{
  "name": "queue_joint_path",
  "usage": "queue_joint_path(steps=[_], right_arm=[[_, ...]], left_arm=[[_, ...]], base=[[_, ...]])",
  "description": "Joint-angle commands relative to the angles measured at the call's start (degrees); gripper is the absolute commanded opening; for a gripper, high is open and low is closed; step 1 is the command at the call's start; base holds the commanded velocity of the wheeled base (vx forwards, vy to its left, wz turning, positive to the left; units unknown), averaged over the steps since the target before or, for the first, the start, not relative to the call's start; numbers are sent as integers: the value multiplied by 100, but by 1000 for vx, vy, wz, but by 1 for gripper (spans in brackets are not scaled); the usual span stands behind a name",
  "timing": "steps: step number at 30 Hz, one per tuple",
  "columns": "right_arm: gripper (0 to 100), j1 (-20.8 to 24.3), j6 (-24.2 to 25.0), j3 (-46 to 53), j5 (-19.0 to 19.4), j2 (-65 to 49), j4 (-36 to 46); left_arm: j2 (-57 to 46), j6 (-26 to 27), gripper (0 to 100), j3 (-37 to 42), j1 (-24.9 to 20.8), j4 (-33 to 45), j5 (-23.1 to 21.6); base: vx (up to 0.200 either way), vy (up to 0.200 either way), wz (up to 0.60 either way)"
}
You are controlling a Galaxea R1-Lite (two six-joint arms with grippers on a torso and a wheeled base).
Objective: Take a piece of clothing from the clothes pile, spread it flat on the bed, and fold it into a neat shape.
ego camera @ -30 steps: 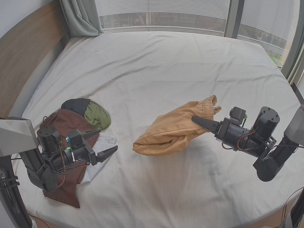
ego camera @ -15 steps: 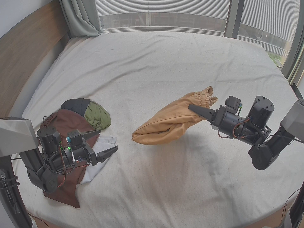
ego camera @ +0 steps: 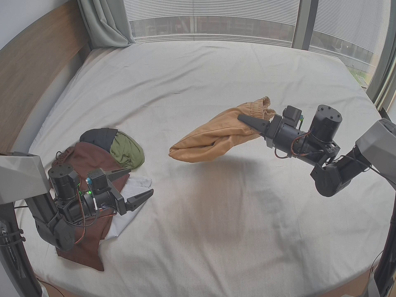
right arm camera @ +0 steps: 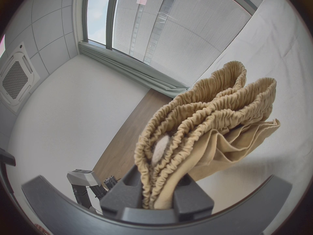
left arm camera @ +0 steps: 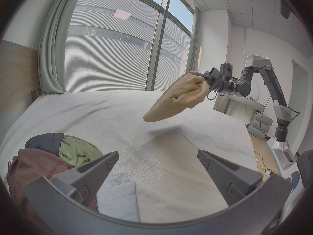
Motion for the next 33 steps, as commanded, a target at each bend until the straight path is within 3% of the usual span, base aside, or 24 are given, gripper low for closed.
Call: queue_joint_path(steps=[1, 18, 26, 33], right_arm=[[0, -128, 5, -686, 5, 624, 268], [0, -189, 14, -1363, 14, 1073, 347], [0, -198, 5, -2637, 14, 1152, 1244], [0, -233, 5, -3112, 14, 1442, 1402]], left_arm=[[7, -14, 100, -41, 1, -1, 2], [25, -31, 100, -58, 9, -10, 2], [16, -40, 100, -50, 36, -10, -7], [25, -40, 100, -58, 36, -10, -7]], base=[[0, 0, 0], [0, 0, 0], [0, 0, 0], [0, 0, 0]])
